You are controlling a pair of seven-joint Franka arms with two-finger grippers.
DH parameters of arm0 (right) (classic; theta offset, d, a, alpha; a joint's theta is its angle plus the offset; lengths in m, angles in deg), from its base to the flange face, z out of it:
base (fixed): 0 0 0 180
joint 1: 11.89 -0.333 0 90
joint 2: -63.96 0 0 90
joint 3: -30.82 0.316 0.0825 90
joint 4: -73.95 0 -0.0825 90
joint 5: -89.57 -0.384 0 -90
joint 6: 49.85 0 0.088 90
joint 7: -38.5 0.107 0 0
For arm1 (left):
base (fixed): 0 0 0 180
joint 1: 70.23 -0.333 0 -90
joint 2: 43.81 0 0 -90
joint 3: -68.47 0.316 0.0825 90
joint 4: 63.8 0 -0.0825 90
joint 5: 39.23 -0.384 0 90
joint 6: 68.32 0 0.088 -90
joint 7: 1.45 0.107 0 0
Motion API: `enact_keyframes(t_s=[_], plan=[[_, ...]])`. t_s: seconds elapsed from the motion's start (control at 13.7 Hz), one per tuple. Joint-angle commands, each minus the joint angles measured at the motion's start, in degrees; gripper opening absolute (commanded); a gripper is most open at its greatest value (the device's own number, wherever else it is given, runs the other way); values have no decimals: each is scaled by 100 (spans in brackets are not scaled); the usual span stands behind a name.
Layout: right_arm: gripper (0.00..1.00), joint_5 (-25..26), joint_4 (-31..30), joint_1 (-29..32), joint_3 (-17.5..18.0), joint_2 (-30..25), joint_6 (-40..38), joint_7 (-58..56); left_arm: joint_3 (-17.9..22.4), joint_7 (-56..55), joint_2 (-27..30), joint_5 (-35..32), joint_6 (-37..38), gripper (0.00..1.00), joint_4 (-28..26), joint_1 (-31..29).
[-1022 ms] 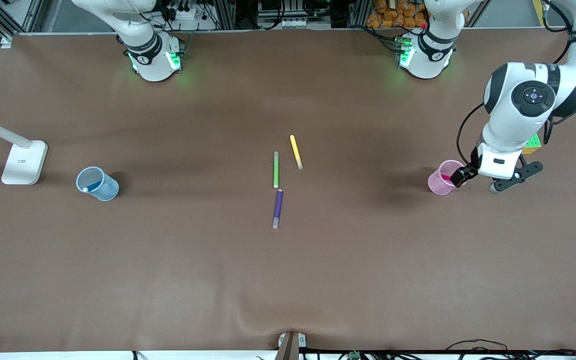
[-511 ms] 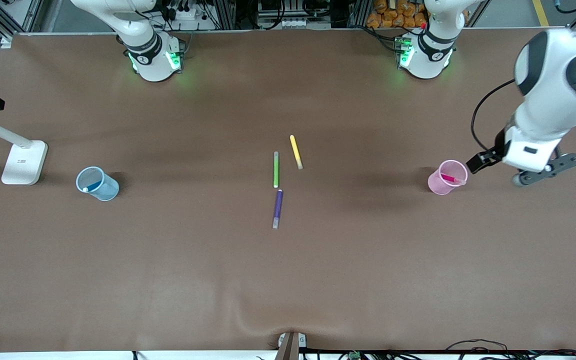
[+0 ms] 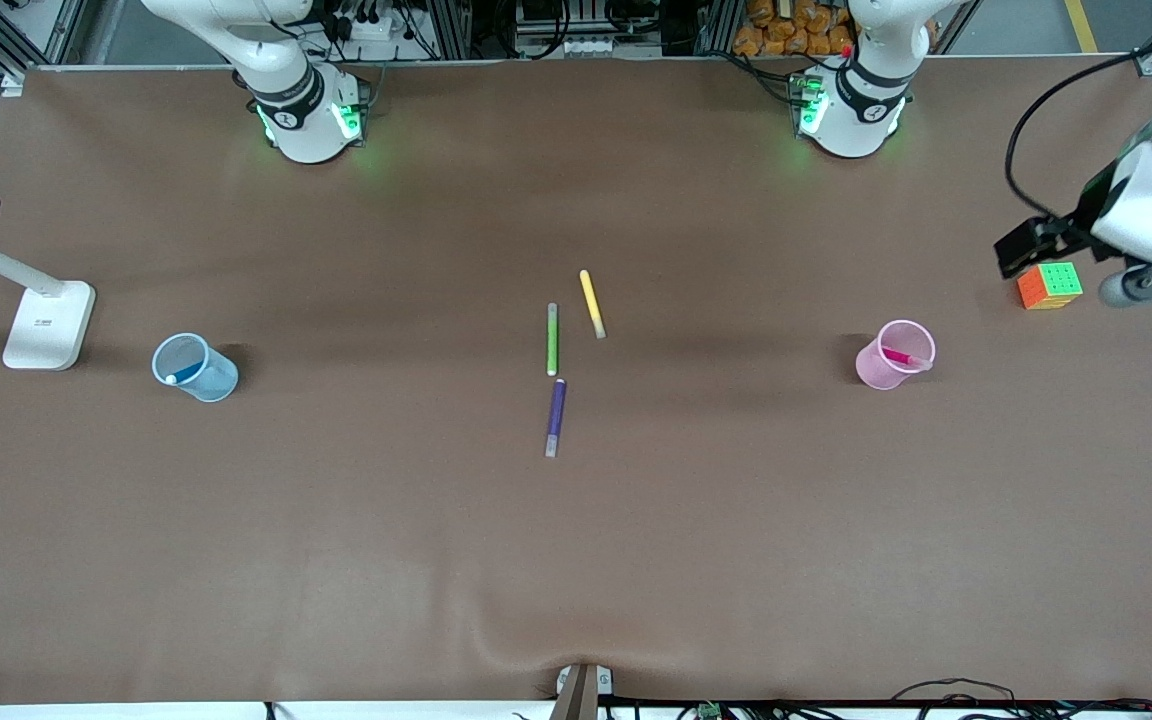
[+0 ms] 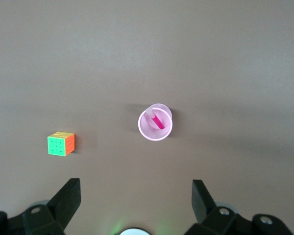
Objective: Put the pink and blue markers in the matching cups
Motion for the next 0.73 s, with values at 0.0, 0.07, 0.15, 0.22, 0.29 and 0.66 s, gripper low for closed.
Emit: enact_keyframes(t_s=[0.0, 0.07, 0.15, 0.22, 0.29, 0.66], plan=[[100, 83, 220, 31, 8, 137, -50, -95, -49, 229, -53, 140, 269, 100, 403, -56], [100, 109, 246, 5, 8, 189, -67, -78, -15, 325, -35, 341, 269, 100, 455, -100], [100, 100, 385, 5, 8, 277, -94, -78, 38, 474, -35, 552, 269, 100, 534, -196], [100, 74, 465, 40, 8, 312, -137, -69, 91, 580, -17, 641, 286, 100, 544, -267], [100, 74, 466, 40, 8, 313, -155, -69, 100, 633, -17, 694, 286, 100, 544, -311], [100, 74, 492, -4, 17, 322, -199, -69, 686, 1388, 263, 721, 286, 100, 465, -76]])
